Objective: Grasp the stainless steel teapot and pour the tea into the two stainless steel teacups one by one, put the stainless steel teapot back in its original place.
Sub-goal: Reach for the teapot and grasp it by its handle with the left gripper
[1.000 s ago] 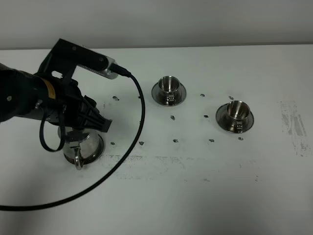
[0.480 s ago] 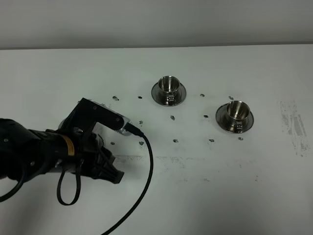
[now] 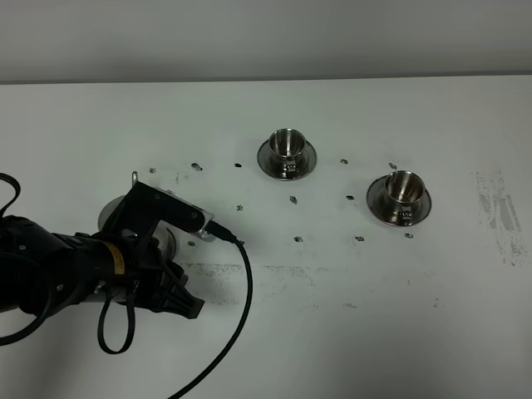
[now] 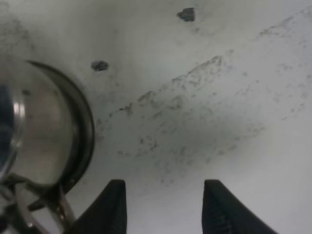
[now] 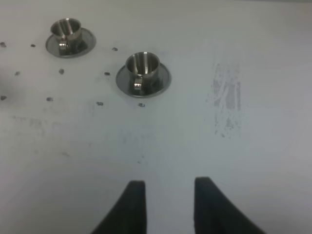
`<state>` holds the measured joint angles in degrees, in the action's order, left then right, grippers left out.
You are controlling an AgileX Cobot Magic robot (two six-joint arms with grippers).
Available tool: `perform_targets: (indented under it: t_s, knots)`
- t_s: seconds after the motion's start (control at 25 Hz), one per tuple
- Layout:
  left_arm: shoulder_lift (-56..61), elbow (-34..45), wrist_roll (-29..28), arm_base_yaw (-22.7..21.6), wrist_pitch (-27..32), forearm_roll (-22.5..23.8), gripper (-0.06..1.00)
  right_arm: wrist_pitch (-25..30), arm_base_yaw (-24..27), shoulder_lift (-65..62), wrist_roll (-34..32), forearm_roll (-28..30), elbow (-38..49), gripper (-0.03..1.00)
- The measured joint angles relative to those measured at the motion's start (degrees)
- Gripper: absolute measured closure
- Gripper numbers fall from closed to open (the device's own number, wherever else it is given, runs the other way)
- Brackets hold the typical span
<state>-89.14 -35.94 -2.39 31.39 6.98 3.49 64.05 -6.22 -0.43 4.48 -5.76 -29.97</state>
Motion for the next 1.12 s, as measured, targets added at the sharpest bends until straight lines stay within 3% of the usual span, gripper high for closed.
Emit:
perform_targets:
  t_s: [0.76, 1.0, 1.12]
  knots:
    - [0.0, 0.0, -0.05, -7.58, 8.01, 1.8, 0.58, 0.0, 0.0, 0.0, 0.0, 0.0, 0.0, 0.74]
    - [0.0, 0.0, -0.05, -10.74, 8.2, 7.1, 0.58, 0.0, 0.0, 0.0, 0.0, 0.0, 0.0, 0.74]
    - [0.13, 0.0, 0.24, -11.16, 8.82, 7.65, 0.58, 0.0, 0.0, 0.0, 0.0, 0.0, 0.0, 0.74]
